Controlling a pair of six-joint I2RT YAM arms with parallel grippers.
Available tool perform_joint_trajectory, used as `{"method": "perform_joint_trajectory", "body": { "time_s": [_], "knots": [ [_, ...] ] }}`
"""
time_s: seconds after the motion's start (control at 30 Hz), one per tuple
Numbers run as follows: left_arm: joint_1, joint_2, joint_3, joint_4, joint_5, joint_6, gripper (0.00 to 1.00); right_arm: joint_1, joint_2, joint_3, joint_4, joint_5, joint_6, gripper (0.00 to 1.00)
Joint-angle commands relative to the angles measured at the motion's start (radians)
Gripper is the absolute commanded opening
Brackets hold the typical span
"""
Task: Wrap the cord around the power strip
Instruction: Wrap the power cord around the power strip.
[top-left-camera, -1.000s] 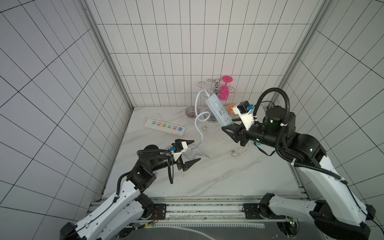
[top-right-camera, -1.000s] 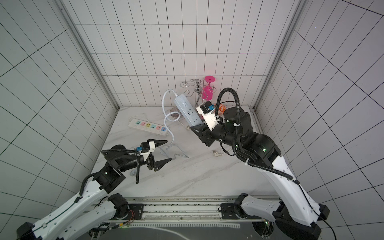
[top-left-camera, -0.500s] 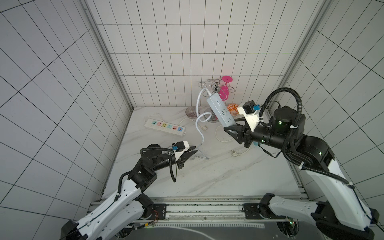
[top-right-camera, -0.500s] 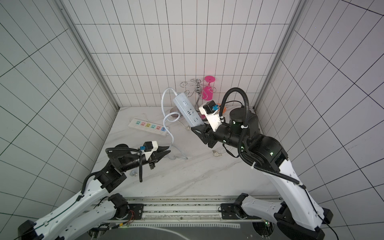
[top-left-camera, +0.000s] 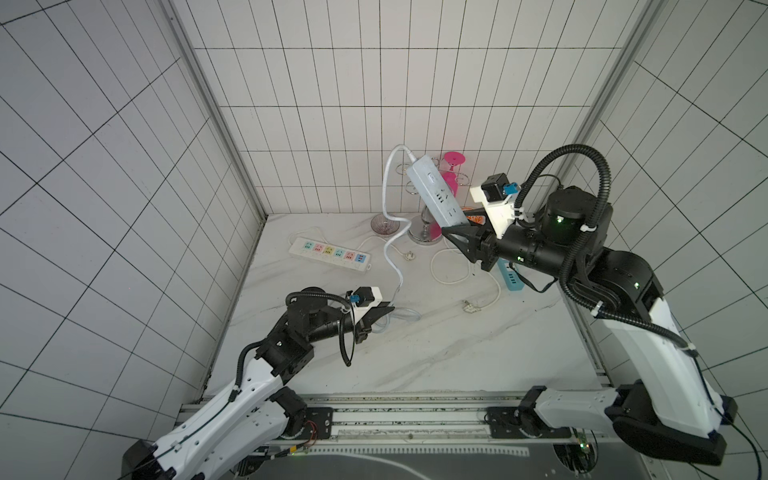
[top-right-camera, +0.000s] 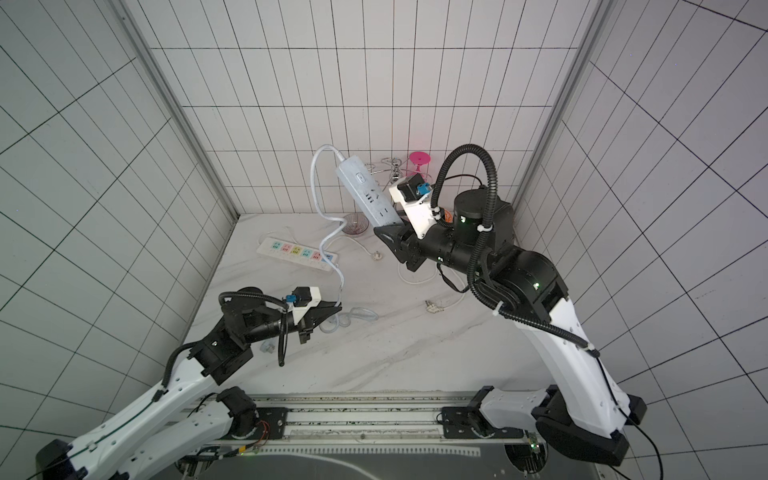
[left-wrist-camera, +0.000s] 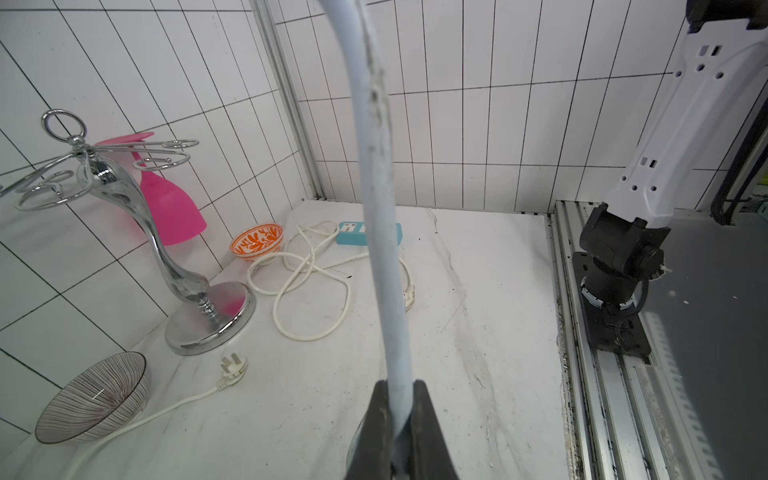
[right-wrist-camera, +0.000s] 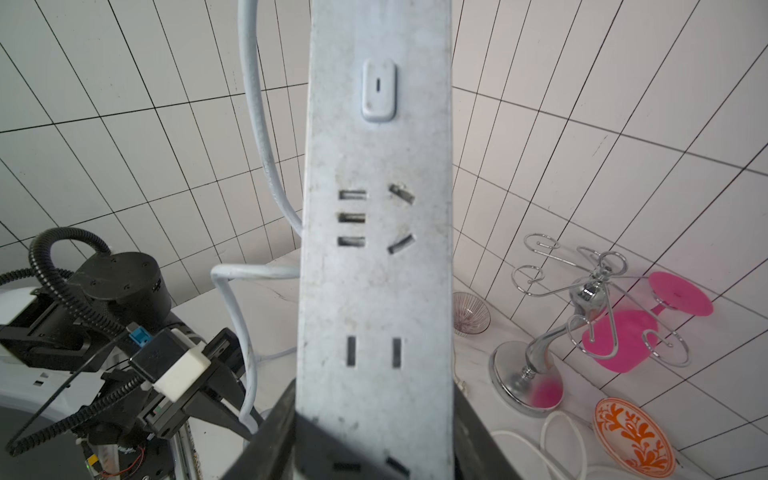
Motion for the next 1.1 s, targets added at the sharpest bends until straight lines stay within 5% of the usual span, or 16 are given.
{"method": "perform_joint_trajectory", "body": {
  "time_s": [0.0,0.13,0.4,0.73,1.07],
  "knots": [
    [-0.010,0.011,0.023,-0.083,0.008,0.037,0.00,-0.004,-0.001,0.247,0.118,0.024,-0.032,0.00],
    [-0.009,0.014,0.037,-0.096,-0.038,0.048,0.00,-0.005,0.005,0.277,0.113,-0.131,-0.043,0.00],
    [-0.009,0.117,0.111,-0.144,-0.141,0.085,0.00,-0.005,-0.077,0.024,0.118,-0.532,-0.053,0.00],
    [0.002,0.122,0.143,-0.086,-0.292,0.123,0.00,-0.005,-0.177,-0.187,0.171,-0.830,-0.012,0.00],
    [0.121,0.157,0.213,-0.107,-0.351,0.159,0.00,-0.005,-0.322,-0.311,0.159,-0.904,0.018,0.00]
  ]
}}
